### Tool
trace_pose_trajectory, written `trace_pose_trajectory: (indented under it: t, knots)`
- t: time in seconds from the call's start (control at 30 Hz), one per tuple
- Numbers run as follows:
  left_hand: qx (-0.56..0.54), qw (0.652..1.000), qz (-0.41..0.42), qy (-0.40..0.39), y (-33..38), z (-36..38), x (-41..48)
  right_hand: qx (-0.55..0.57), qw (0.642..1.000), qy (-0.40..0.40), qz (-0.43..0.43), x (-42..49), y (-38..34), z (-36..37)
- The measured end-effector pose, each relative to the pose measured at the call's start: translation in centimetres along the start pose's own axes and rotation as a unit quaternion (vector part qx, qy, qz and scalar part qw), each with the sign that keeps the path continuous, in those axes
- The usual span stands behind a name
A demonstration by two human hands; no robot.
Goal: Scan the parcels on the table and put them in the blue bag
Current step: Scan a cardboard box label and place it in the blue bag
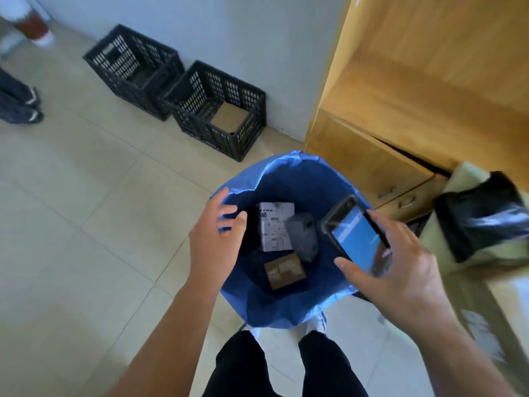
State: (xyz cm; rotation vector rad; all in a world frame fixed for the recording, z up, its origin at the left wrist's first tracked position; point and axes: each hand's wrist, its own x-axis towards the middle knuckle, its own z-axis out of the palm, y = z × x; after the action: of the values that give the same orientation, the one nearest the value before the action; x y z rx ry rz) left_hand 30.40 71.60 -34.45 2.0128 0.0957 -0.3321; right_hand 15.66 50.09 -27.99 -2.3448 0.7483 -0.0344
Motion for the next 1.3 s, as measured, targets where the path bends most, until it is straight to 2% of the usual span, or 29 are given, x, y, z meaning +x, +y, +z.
trace_pose_trajectory:
  t: [0.2, 0.37, 0.5, 0.57, 0.73, 1.0, 1.17, 1.3]
  knots:
    - [-0.017, 0.984, 0.131, -0.122, 9.5, 1.3, -3.7, 0.016, 0.99, 0.128, 0.062, -7.2, -2.0, -8.9]
    - [-0.007, 0.932, 0.271, -0.241, 15.6, 7.3, -9.2, 0.048, 0.96, 0.245, 0.126, -15.1, 1.3, -14.6]
    - [0.025, 0.885, 0.344, -0.314, 18.3, 13.7, -16.7, 0.106, 0.922, 0.333, 0.166, -22.1, 6.9, -17.8]
    - [0.027, 0.867, 0.362, -0.34, 18.8, 16.7, -20.6, 0.121, 0.91, 0.346, 0.194, -25.3, 10.3, -18.8]
    - [0.049, 0.831, 0.379, -0.403, 19.1, 25.3, -32.3, 0.074, 0.891, 0.342, 0.288, -35.0, 19.6, -23.2]
    - [0.068, 0.76, 0.418, -0.493, 18.8, 39.6, -50.4, 0.07, 0.826, 0.405, 0.386, -48.5, 32.2, -30.4]
    - [0.109, 0.719, 0.428, -0.536, 18.7, 46.2, -56.8, 0.096, 0.796, 0.419, 0.426, -52.3, 37.4, -33.4]
    - [0.111, 0.712, 0.441, -0.535, 18.6, 51.7, -59.2, 0.106, 0.789, 0.411, 0.444, -52.1, 42.2, -34.9]
